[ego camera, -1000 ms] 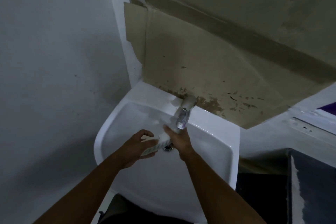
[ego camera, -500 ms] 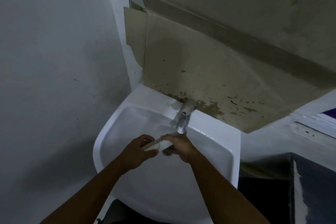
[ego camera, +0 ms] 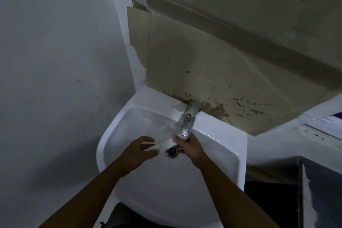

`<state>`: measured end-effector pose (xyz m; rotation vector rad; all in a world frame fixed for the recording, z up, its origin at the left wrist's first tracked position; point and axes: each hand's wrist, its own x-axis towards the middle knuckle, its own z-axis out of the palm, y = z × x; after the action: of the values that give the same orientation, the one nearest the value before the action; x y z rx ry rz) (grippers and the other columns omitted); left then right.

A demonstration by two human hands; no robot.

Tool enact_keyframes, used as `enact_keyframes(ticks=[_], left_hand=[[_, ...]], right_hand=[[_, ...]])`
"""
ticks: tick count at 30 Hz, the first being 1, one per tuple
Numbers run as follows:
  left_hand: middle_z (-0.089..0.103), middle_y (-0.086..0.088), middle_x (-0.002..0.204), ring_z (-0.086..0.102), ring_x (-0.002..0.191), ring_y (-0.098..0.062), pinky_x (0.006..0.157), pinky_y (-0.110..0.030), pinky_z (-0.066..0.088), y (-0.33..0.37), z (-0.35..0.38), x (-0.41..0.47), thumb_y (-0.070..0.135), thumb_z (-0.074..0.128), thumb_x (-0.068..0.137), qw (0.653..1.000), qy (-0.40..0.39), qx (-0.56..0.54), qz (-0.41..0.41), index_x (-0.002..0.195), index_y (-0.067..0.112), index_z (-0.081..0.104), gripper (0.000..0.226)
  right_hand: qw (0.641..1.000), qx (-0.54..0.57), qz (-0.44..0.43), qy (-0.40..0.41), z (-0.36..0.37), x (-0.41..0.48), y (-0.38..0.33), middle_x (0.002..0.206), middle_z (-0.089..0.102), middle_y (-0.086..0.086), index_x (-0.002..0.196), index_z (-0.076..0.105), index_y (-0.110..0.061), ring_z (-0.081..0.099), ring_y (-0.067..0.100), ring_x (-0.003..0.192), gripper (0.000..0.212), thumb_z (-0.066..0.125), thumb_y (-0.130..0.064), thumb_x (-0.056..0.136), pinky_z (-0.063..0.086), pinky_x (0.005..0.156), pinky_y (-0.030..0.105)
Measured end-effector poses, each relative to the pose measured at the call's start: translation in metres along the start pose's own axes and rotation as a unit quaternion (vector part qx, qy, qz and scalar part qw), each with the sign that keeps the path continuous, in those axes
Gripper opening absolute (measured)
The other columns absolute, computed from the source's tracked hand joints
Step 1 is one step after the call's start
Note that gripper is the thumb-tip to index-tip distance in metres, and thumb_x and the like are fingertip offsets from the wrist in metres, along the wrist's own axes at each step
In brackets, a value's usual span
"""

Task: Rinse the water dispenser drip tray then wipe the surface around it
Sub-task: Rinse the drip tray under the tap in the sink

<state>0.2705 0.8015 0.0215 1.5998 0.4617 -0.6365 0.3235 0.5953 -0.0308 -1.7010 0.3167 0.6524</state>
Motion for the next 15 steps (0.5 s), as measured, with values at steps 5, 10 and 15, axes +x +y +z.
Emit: enact_keyframes(ticks=[5,10,15], left_hand=[[0.065,-0.025,0.114,0.067,0.098,-0.042,0.076,-0.045,0.059,0.001,-0.005,0.001,0.018,0.063,0.087,0.961,-0.020,-0.260,-0.089,0.112,-0.004,0.061,0.033],[0.068,-0.035,0.099,0.072,0.075,-0.038,0.060,-0.033,0.059,-0.004,-0.020,0.003,0.039,0.035,0.096,0.935,-0.029,-0.303,-0.181,0.115,-0.003,0.059,0.052],[0.073,-0.019,0.094,0.073,0.071,-0.038,0.033,-0.019,0.040,-0.016,-0.030,0.007,0.059,0.032,0.094,0.915,-0.009,-0.347,-0.204,0.109,0.011,0.056,0.055]], right_hand=[[0.994,-0.023,0.070,0.076,-0.004,0.008,-0.014,0.089,0.066,0.007,0.089,0.060,-0.019,0.060,0.016,0.066,0.019,0.046,-0.025,0.100,0.047,0.056,0.023],[0.995,0.055,0.084,0.010,0.001,0.014,-0.014,0.100,0.071,0.013,0.102,0.065,-0.006,0.067,0.022,0.084,0.027,0.047,-0.027,0.100,0.054,0.081,0.036],[0.991,0.010,0.092,0.098,0.005,0.016,-0.009,0.098,0.072,0.013,0.099,0.066,-0.012,0.071,0.030,0.086,0.022,0.063,-0.032,0.092,0.062,0.073,0.048]])
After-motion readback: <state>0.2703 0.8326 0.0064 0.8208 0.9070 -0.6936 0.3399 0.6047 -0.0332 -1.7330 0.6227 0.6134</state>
